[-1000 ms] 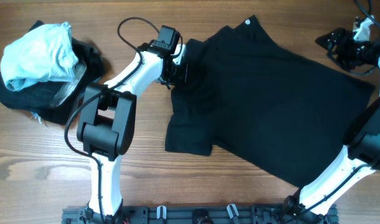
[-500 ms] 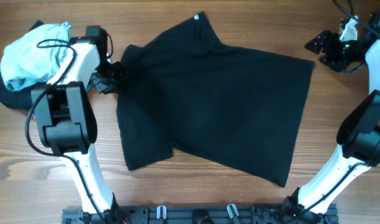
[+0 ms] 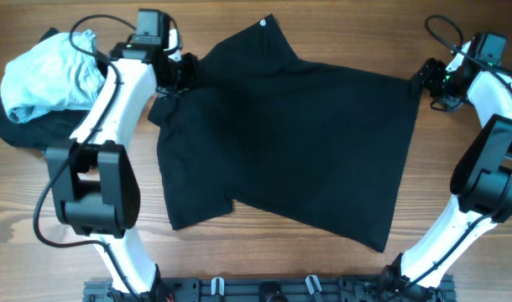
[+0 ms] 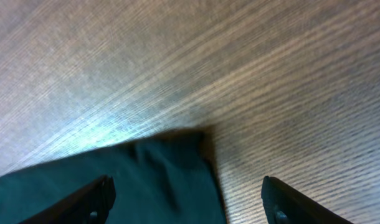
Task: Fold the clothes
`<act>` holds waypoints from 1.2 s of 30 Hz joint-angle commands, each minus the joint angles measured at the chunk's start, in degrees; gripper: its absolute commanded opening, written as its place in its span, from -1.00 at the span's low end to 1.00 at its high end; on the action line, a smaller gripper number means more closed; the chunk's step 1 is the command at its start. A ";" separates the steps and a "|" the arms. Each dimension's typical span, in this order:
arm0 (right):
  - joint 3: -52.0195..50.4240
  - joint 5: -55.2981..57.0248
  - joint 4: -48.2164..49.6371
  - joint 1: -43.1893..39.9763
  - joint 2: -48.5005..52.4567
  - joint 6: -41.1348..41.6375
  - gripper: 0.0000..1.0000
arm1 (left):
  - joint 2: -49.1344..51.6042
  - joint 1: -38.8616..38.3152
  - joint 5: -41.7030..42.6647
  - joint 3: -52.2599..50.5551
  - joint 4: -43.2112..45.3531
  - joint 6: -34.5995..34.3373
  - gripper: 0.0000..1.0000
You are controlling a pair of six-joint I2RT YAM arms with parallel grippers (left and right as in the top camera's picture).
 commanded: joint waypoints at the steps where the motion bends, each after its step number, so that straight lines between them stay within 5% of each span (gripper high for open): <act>1: -2.56 0.92 2.08 0.59 -1.55 0.44 0.50 | -0.13 -1.68 1.03 0.09 0.17 2.34 0.20; 5: -4.44 0.96 2.71 1.81 -1.40 0.46 0.23 | -0.13 -1.79 1.05 0.09 -0.48 2.32 0.19; 9: -6.43 3.15 2.82 2.49 -1.31 3.96 -0.32 | -0.13 -1.79 1.05 0.09 -1.86 2.34 0.17; 11: -6.99 7.85 2.67 2.14 -1.33 4.92 -0.92 | -0.13 -1.79 1.03 0.09 -2.40 2.34 0.17; 16: -2.10 15.58 -1.77 -6.27 -3.67 4.15 -0.91 | -0.13 -1.81 1.07 0.09 -3.32 2.34 0.18; 17: -0.94 11.19 -1.88 -8.41 -4.85 1.16 -0.69 | -0.13 -1.86 1.07 0.09 -3.26 2.34 0.19; 18: -0.35 6.23 -1.84 -9.94 -6.12 -1.44 -0.05 | -0.13 -1.90 1.05 0.09 -3.02 2.34 0.22; 20: -0.15 -1.73 -2.38 -11.78 -9.09 -3.23 0.38 | -0.13 -1.90 1.07 0.09 -1.97 2.36 0.25; 23: -0.15 -9.97 -5.29 -11.69 -13.55 -4.87 0.43 | -0.13 -1.99 1.99 0.09 0.35 4.42 0.22; 29: -0.15 -23.06 -8.13 -7.39 -21.00 -6.29 0.43 | 0.52 -4.04 -0.85 0.07 6.32 21.51 -0.05; 36: -0.17 -21.31 -22.51 1.81 -23.43 -4.04 0.36 | 7.34 -3.19 -4.42 0.07 4.63 26.34 -0.82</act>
